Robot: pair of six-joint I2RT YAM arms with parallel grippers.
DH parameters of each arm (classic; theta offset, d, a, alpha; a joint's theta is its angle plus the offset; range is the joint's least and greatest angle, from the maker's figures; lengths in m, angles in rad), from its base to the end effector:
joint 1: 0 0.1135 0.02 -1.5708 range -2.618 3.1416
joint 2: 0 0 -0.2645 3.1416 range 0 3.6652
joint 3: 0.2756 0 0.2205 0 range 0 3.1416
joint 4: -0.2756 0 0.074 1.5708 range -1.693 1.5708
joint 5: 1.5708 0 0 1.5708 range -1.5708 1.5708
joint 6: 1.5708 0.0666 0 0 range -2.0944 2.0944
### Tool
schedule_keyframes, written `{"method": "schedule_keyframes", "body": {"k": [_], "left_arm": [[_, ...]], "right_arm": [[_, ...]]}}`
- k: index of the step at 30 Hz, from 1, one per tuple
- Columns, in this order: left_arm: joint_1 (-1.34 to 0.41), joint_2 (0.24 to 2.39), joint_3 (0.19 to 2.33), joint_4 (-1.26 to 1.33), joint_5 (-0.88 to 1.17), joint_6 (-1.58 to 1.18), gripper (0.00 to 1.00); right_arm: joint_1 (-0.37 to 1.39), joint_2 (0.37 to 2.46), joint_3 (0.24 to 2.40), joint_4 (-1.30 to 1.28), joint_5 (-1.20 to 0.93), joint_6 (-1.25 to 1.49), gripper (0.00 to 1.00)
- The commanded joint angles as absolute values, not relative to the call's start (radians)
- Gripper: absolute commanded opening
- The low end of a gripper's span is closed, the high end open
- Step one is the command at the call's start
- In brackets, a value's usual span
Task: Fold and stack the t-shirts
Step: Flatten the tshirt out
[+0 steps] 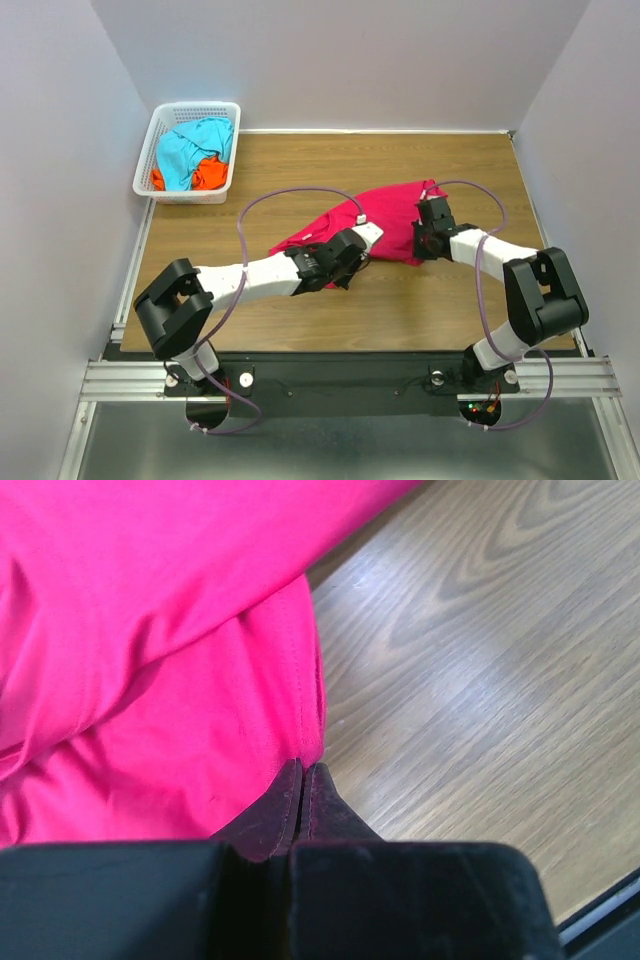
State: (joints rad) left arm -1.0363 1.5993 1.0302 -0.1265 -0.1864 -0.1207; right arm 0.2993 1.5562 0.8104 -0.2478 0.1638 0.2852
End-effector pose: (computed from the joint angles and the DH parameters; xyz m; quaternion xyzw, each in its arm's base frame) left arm 0.1867 -0.2912 0.2247 0.3632 0.8264 -0.1601 0.3994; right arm 0.2793 0.0748 0.1610 0.0166 0.9556 0.0066 0.2942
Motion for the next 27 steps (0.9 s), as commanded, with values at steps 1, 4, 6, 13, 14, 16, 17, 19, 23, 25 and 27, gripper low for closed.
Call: {"method": "schedule_keyframes", "body": {"k": [1,4,6,13,14,16,17,19,23,25,27], "left_arm": [[-1.028,1.513,0.996,-0.158,-0.176,-0.121,0.00],[-1.026,1.448,0.964,-0.170,-0.167,-0.120,0.00],[-1.026,1.418,0.945,-0.169,-0.154,-0.120,0.00],[-1.023,1.263,0.855,-0.161,-0.068,-0.129,0.00],[-1.025,1.249,0.848,-0.160,-0.057,-0.136,0.00],[-1.023,1.224,0.838,-0.163,-0.057,-0.147,0.00],[-1.022,1.204,0.828,-0.166,-0.055,-0.156,0.00],[-1.019,1.180,0.824,-0.172,-0.063,-0.175,0.00],[-1.005,1.157,0.839,-0.195,-0.100,-0.189,0.00],[-0.991,1.149,0.854,-0.218,-0.110,-0.178,0.00],[-0.957,1.137,0.879,-0.232,-0.117,-0.163,0.00]], "right_arm": [[0.291,1.540,0.899,-0.288,0.155,0.269,0.01],[0.291,1.528,1.093,-0.342,0.172,0.203,0.01],[0.290,1.566,1.290,-0.356,0.172,0.143,0.01],[0.291,1.848,1.874,-0.360,0.083,0.061,0.06],[0.291,1.877,1.929,-0.359,0.049,0.074,0.12],[0.290,1.922,1.995,-0.359,0.031,0.084,0.29],[0.291,1.945,2.035,-0.359,0.029,0.089,0.35],[0.291,1.941,2.014,-0.359,0.072,0.094,0.43],[0.288,1.857,1.817,-0.359,0.185,0.061,0.45],[0.284,1.810,1.717,-0.359,0.231,0.060,0.45],[0.272,1.749,1.561,-0.359,0.273,0.070,0.45]]}}
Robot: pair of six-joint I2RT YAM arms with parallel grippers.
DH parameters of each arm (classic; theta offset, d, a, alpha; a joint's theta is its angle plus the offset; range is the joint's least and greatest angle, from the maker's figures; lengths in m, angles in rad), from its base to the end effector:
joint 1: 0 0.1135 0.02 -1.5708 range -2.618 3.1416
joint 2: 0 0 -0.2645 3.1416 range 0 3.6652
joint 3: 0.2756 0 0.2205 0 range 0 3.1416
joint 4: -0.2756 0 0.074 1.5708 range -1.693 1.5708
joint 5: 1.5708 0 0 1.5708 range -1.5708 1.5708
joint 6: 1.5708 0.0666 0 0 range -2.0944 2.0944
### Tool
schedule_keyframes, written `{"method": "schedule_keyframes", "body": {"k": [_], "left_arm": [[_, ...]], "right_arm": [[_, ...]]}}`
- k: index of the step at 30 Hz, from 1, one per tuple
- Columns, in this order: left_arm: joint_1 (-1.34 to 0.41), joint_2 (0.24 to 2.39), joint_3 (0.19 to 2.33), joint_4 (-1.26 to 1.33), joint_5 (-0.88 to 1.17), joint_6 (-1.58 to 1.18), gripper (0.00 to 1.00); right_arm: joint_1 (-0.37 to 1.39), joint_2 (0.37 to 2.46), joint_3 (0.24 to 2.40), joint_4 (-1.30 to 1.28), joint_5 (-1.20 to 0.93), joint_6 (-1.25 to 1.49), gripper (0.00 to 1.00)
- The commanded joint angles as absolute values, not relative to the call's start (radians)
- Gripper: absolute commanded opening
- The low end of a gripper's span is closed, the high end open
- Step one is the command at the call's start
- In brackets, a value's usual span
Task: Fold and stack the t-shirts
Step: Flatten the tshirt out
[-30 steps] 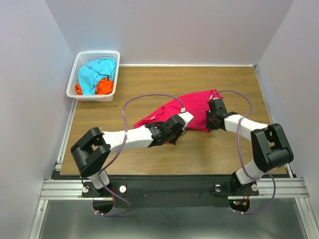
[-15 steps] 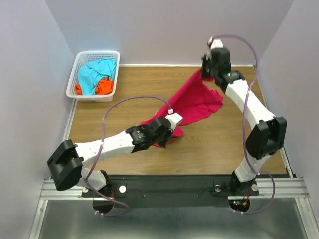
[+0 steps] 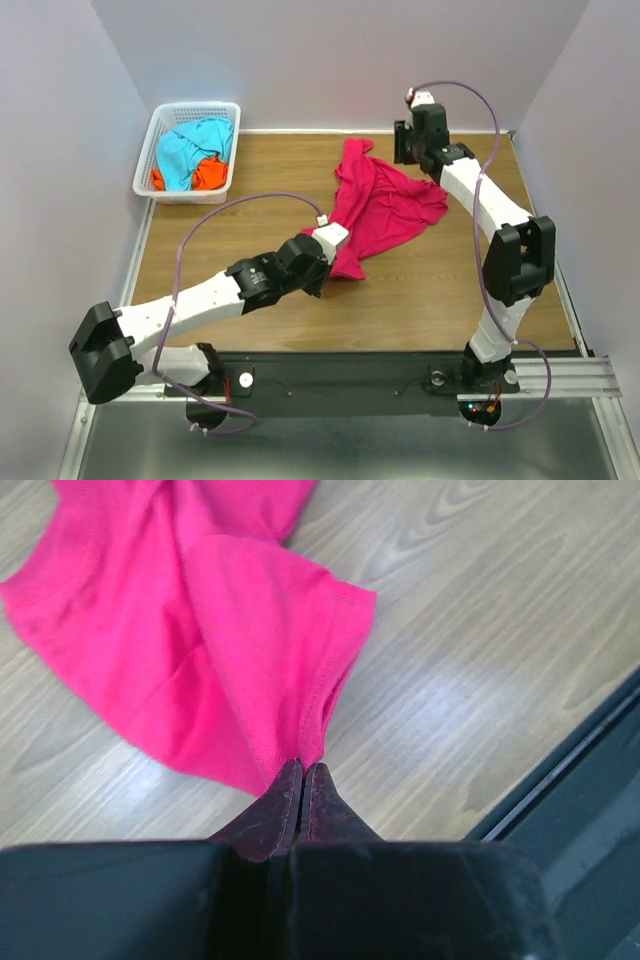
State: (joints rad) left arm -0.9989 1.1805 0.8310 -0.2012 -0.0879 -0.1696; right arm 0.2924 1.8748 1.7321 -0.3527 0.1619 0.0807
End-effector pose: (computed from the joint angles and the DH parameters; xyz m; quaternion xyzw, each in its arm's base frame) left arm 0.1450 -0.2145 0.2684 0.3316 0.8066 -0.2370 0.4280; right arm 0.4251 0.1167 0.3287 -0.0493 0.8557 0.0264 0.5145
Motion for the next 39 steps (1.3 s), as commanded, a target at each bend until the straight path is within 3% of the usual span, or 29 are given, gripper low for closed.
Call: {"method": "schedule_keyframes", "body": {"k": [1,11,25,27,31,32,35,39], "left_arm": [[-0.942,1.132,0.890,-0.247,-0.117,-0.157,0.00],[-0.779,1.077,1.034,-0.330,-0.097,-0.058,0.00],[-0.761,1.046,1.062,-0.356,-0.089,-0.080,0.00],[-0.759,1.045,1.063,-0.357,-0.095,-0.084,0.00],[-0.752,1.042,1.065,-0.367,-0.118,-0.083,0.00],[-0.749,1.042,1.065,-0.370,-0.126,-0.080,0.00],[-0.733,1.043,1.081,-0.402,-0.184,-0.052,0.00],[-0.680,1.045,1.120,-0.459,-0.279,-0.018,0.00]], "right_arm": [[0.267,1.729,1.505,-0.359,0.288,0.077,0.45],[0.189,1.689,1.169,-0.296,0.187,0.161,0.44],[0.126,1.842,1.143,-0.149,0.054,0.172,0.43],[0.118,1.856,1.138,-0.147,0.061,0.166,0.39],[0.110,1.841,1.131,-0.147,0.092,0.152,0.20],[0.107,1.830,1.129,-0.150,0.104,0.147,0.10],[0.107,1.772,1.138,-0.170,0.161,0.100,0.01],[0.104,1.698,1.213,-0.250,0.271,0.022,0.01]]}}
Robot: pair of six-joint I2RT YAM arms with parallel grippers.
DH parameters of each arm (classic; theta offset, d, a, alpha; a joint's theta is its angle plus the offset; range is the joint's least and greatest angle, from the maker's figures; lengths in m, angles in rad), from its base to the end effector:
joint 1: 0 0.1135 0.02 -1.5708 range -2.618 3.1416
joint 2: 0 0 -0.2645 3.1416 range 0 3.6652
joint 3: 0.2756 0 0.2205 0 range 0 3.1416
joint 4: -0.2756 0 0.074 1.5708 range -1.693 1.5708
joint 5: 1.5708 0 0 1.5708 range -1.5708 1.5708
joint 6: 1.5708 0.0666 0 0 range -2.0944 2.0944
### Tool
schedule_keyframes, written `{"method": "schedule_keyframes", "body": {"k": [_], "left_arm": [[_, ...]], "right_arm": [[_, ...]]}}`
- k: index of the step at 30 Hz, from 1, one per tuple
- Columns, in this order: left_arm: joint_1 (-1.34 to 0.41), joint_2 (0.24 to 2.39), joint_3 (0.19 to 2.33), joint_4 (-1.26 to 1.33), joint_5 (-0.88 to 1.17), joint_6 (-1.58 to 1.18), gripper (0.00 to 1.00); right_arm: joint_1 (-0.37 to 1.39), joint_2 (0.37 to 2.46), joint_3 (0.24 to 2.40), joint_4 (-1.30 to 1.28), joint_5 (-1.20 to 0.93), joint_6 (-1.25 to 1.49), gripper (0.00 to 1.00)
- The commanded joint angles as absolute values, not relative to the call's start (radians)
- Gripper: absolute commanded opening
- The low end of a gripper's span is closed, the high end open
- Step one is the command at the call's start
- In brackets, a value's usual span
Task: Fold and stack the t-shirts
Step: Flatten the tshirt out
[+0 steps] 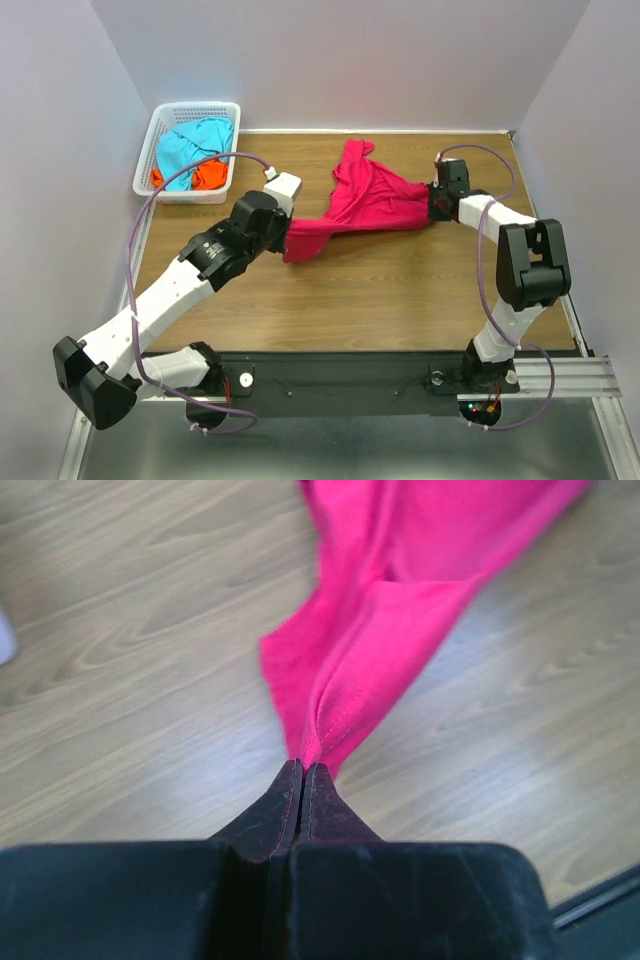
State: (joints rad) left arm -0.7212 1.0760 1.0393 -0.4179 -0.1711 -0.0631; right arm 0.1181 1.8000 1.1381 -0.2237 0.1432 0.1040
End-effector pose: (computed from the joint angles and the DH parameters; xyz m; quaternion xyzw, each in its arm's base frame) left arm 0.1833 -0.1460 0.3371 0.2303 0.8144 -0.1347 0.5153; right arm 0.3714 0.0345 0.1797 0.0174 0.9396 -0.0298 0.3405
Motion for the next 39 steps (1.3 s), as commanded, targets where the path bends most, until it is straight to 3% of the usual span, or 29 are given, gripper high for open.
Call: {"method": "schedule_keyframes", "body": {"k": [1,7,12,18,21,30,39], "left_arm": [[-0.655,1.043,1.127,-0.477,-0.307,-0.017,0.00],[-0.598,1.008,1.149,-0.508,-0.336,-0.014,0.00],[-0.597,0.976,1.089,-0.489,-0.221,-0.035,0.00],[-0.597,0.934,1.040,-0.515,-0.201,-0.069,0.00],[-0.595,0.931,1.037,-0.538,-0.221,-0.077,0.00],[-0.595,0.956,1.037,-0.494,-0.164,-0.103,0.00],[-0.595,0.942,1.006,-0.459,-0.161,-0.110,0.00]], "right_arm": [[0.104,1.675,1.248,-0.264,0.323,0.008,0.01],[0.101,1.632,1.356,-0.342,0.445,-0.113,0.14],[0.094,1.684,1.391,-0.345,0.437,-0.129,0.16],[0.092,1.739,1.411,-0.351,0.422,-0.114,0.35],[0.087,1.750,1.396,-0.351,0.420,-0.095,0.35],[0.083,1.642,1.243,-0.365,0.117,0.118,0.36],[0.084,1.433,0.934,-0.497,-0.136,0.344,0.46]]}}
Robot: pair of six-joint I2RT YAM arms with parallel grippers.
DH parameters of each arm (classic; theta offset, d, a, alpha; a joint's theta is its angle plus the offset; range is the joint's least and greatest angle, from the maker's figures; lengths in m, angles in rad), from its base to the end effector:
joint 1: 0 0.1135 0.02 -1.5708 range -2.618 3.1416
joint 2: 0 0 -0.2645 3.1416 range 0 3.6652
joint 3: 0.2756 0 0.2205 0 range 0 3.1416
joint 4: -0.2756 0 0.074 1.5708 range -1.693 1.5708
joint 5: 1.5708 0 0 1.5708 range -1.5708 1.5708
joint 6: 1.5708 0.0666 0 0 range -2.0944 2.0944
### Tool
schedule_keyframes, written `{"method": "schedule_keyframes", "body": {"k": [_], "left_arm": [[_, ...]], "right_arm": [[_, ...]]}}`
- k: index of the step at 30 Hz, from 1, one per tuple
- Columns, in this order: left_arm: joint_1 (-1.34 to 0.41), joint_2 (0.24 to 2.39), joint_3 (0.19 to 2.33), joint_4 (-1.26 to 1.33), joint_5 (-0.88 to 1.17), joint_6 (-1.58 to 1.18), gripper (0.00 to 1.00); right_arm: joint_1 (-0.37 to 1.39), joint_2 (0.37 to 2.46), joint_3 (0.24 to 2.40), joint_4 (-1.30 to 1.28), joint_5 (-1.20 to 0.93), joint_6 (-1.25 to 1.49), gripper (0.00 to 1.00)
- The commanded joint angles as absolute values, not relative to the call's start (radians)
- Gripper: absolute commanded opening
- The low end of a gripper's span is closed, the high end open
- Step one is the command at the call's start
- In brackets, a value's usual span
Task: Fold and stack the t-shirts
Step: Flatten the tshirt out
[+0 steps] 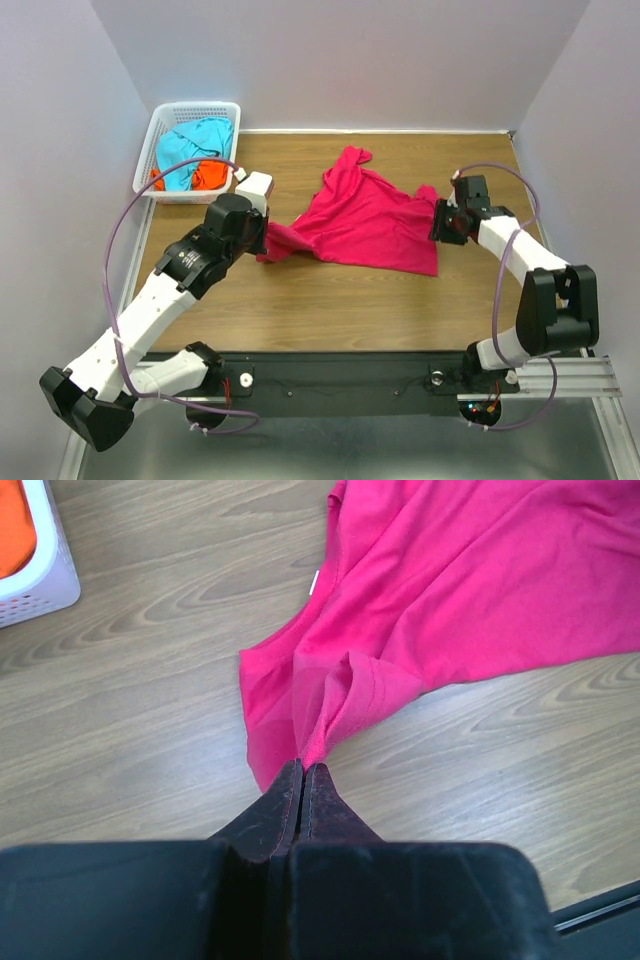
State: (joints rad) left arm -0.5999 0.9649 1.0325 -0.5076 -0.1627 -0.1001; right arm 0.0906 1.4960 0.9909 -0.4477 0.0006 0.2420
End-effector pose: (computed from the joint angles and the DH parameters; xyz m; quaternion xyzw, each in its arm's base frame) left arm 0.1740 -0.1059 0.3456 0.1660 0.8262 -0.1186 0.5251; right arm 0.2952 0.0268 0.2125 0.0721 0.9499 0.0501 0.3000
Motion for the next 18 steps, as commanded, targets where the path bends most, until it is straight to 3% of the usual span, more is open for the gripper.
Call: {"method": "schedule_keyframes", "body": {"k": [1,18], "left_arm": [[-0.594,0.939,1.003,-0.451,-0.160,-0.113,0.00],[-0.595,0.904,0.946,-0.376,-0.160,-0.100,0.00]], "right_arm": [[0.084,1.427,0.898,-0.511,-0.138,0.359,0.46],[0.181,1.514,0.819,-0.543,0.050,0.442,0.49]]}}
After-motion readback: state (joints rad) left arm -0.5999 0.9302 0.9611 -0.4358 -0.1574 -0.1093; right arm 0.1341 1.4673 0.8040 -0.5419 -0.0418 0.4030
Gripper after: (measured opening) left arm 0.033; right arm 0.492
